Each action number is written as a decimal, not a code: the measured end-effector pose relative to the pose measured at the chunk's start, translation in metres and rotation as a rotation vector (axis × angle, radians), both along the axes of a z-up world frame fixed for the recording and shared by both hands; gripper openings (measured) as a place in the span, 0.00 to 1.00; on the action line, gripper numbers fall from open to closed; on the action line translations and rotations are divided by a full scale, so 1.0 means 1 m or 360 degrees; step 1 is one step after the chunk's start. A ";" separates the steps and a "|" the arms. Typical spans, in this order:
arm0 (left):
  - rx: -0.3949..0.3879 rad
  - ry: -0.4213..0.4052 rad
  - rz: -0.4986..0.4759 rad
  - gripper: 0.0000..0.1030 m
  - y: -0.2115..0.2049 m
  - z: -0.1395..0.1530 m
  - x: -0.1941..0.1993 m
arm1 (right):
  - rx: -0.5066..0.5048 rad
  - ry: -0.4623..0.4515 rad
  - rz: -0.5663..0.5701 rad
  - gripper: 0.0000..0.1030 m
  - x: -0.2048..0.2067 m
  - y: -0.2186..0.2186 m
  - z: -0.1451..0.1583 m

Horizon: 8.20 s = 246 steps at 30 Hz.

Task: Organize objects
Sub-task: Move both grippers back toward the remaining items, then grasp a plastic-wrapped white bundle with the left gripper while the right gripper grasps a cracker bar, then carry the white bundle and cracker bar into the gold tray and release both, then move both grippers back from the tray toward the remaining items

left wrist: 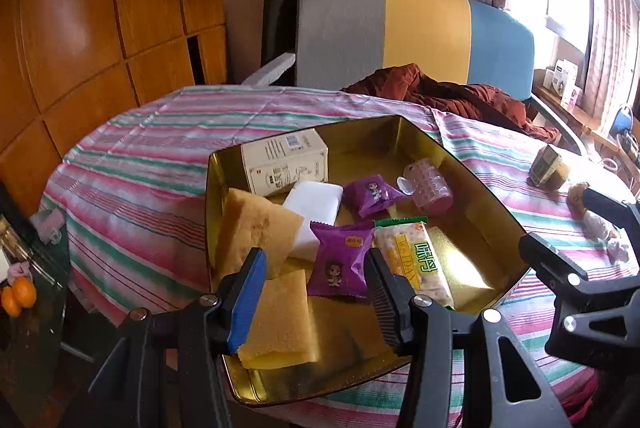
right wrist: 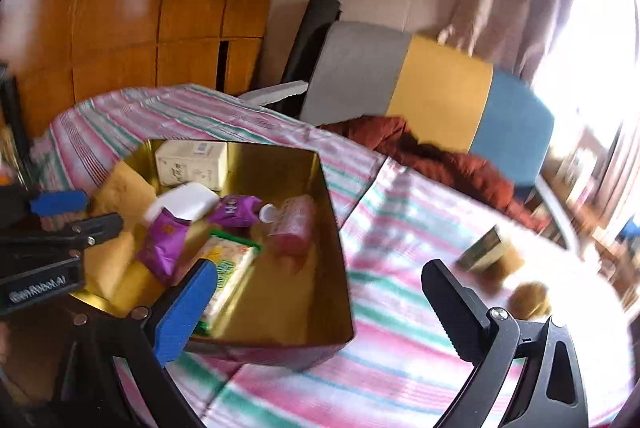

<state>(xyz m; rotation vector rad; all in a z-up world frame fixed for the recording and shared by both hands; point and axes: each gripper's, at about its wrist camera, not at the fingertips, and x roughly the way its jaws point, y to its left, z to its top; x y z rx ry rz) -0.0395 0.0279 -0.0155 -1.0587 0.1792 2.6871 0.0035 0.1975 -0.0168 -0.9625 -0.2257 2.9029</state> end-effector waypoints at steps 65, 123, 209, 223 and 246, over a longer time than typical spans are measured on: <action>-0.0120 -0.0362 -0.1145 0.66 0.276 -0.010 0.049 | -0.1040 0.0051 -0.1566 1.00 0.126 0.404 -0.013; 0.0144 -0.0577 -0.1275 0.61 0.309 -0.077 0.034 | -0.0331 -0.0851 -0.0728 1.00 0.017 0.382 -0.051; 0.0205 -0.0225 -0.0141 0.63 -0.006 -0.016 -0.012 | -0.0500 -0.0402 0.0202 0.47 -0.071 0.026 -0.014; 0.0099 -0.0147 -0.0100 0.67 0.003 -0.007 -0.001 | -0.0570 -0.0387 0.0130 0.77 -0.053 0.034 -0.019; -0.0002 -0.0056 -0.0095 0.73 0.015 0.005 0.010 | -0.0392 -0.0180 -0.0020 0.98 -0.020 0.047 0.005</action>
